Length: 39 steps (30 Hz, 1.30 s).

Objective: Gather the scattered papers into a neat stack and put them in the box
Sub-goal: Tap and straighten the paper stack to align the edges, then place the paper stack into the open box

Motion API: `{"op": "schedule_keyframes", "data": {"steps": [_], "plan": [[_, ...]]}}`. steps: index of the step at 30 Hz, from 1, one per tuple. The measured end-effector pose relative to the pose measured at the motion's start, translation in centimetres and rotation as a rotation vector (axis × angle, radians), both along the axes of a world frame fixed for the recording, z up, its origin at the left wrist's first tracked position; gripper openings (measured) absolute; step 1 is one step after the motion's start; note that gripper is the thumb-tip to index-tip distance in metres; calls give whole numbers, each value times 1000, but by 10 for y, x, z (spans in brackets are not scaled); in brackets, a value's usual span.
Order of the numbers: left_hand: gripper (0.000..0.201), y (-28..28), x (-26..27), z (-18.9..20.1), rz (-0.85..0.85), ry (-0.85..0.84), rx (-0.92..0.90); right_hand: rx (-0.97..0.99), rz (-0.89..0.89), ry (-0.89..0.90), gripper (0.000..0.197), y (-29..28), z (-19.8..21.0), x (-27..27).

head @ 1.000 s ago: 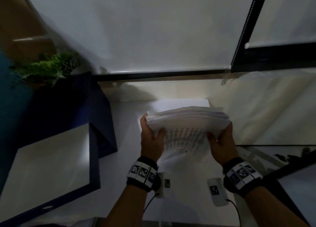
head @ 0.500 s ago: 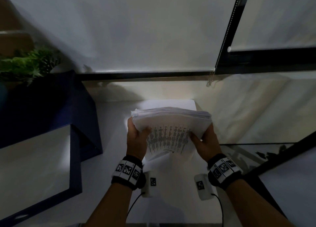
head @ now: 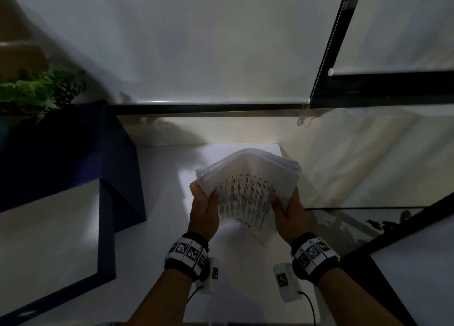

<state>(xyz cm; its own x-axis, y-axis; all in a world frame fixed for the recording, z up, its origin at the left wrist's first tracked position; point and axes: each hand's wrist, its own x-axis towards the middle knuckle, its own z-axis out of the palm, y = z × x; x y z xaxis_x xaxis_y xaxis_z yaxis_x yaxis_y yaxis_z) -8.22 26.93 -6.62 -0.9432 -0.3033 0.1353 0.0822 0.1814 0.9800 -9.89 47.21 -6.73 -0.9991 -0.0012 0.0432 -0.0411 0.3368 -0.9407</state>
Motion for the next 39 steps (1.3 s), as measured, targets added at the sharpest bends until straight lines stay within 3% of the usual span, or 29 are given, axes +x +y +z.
{"op": "schedule_keyframes", "data": {"steps": [4,8,14,22,25,29,35,37,39], "plan": [[23,7,-6,6,19,-29,-122,20,8,-41,51,-2,-5,-2],[25,1,-7,2,47,-50,-67,4,-19,-10,46,-1,-5,-6],[26,-3,-4,-21,-5,-225,-56,14,0,-61,52,0,-23,0],[24,-9,-11,-25,-57,-310,-177,17,-2,-132,45,-2,-31,1],[19,-12,-9,-20,-19,-263,-244,60,21,-100,36,0,-21,-3],[13,-18,3,6,56,-134,-364,69,77,9,32,-3,3,-6],[20,-40,54,79,130,49,-401,-49,209,153,37,-27,53,2],[29,-52,79,105,111,116,-372,-100,275,176,40,-43,68,7],[52,-68,107,126,37,107,-382,-150,357,175,40,-64,81,14]]}}
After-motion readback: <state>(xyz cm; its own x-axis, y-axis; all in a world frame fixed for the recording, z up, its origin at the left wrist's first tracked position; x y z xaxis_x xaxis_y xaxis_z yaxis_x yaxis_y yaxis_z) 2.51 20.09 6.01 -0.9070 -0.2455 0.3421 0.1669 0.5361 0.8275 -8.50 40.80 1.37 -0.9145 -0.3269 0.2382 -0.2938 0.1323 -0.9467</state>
